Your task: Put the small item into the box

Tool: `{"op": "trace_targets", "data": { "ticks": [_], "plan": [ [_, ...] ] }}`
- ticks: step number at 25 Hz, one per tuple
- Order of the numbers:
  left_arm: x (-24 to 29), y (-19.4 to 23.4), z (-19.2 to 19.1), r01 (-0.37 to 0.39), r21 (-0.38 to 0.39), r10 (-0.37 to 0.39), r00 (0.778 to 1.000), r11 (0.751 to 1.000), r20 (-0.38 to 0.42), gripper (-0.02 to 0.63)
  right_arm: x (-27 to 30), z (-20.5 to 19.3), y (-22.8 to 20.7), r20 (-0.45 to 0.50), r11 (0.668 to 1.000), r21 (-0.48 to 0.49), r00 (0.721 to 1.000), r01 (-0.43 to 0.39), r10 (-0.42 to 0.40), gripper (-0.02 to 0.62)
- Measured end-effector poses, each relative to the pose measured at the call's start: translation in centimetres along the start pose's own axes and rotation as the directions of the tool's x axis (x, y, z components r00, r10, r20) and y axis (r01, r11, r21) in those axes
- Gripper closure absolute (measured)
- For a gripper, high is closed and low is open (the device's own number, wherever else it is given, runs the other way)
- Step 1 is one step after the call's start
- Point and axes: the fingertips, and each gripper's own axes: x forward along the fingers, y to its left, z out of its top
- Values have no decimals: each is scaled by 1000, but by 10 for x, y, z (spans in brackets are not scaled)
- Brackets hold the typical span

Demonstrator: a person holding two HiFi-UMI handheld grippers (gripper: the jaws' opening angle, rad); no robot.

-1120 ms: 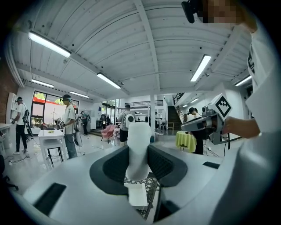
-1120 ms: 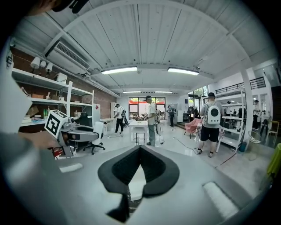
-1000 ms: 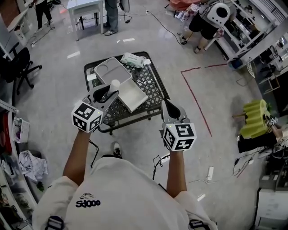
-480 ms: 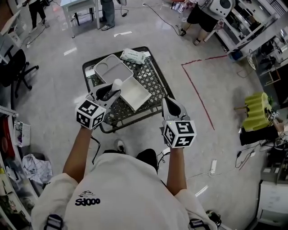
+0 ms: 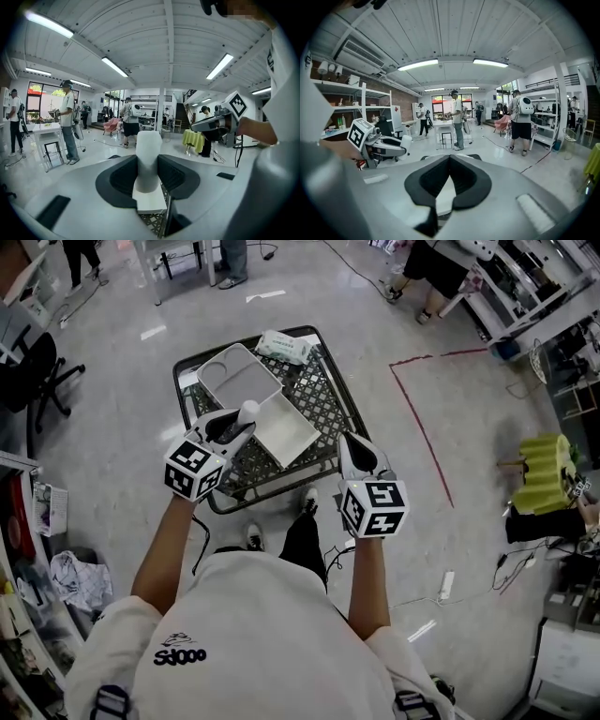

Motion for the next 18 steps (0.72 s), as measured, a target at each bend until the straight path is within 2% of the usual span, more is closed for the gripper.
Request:
{"op": "trace_targets", "data": {
  "ticks": [9, 18],
  "plan": [
    [58, 12, -38, -32, -49, 26, 992, 998, -125, 472, 49, -9, -32, -76, 996, -4, 993, -92, 91, 584],
    [108, 31, -89, -87, -77, 63, 958, 993, -281, 472, 100, -34, -60, -163, 984, 28, 970, -178, 180, 584]
  ]
}}
